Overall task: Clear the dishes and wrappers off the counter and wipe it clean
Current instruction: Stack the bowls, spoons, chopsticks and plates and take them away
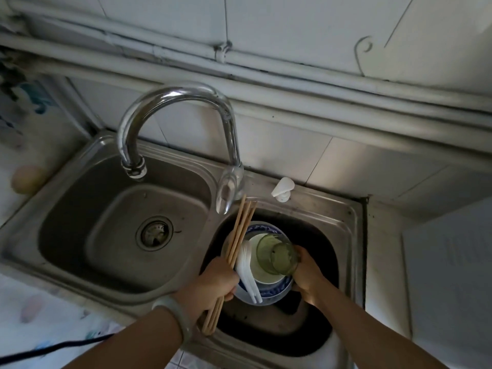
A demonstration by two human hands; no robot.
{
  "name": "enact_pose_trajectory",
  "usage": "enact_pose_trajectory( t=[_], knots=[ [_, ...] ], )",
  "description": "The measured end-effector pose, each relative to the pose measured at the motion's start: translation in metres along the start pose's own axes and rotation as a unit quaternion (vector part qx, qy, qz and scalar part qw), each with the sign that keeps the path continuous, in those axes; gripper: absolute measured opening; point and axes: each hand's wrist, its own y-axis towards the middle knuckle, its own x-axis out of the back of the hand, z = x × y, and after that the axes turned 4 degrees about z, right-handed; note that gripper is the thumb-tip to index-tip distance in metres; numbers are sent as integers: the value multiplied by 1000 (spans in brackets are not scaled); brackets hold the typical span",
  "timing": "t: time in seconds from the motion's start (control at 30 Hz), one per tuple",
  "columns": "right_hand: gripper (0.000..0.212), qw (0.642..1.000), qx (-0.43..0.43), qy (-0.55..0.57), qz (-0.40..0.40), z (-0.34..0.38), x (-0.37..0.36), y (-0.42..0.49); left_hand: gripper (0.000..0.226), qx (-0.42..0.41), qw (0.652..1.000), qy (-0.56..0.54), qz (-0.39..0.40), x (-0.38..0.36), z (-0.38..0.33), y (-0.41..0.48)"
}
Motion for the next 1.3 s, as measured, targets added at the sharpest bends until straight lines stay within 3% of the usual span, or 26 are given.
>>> enact_pose_trajectory(
  t=[0.07,0.13,0.3,0.5,0.67,1.0,1.17,1.3],
  knots=[
    [44,1000,9,-1,-6,1,-3,-3,16,16,999,-23,20,0,0,1],
    [44,1000,14,-8,-9,-3,-5,-1,16,22,999,-29,23,-1,1,2],
    [71,999,5,-24,-36,-13,-12,13,17,36,995,-82,34,-1,4,8],
    [74,999,14,-34,-38,-13,-20,15,20,41,994,-103,19,-3,4,11],
    [82,997,5,-50,-62,-23,-25,20,57,22,997,-73,22,-5,6,15],
    [80,993,3,-94,-78,-32,-27,35,46,-16,999,-38,-17,-9,2,10],
    [49,994,1,-83,-69,-17,-28,1,8,0,999,-46,25,4,2,-11],
    [26,986,31,-114,-121,5,-20,-36,10,-38,990,-114,72,12,-2,-37]
  ],
)
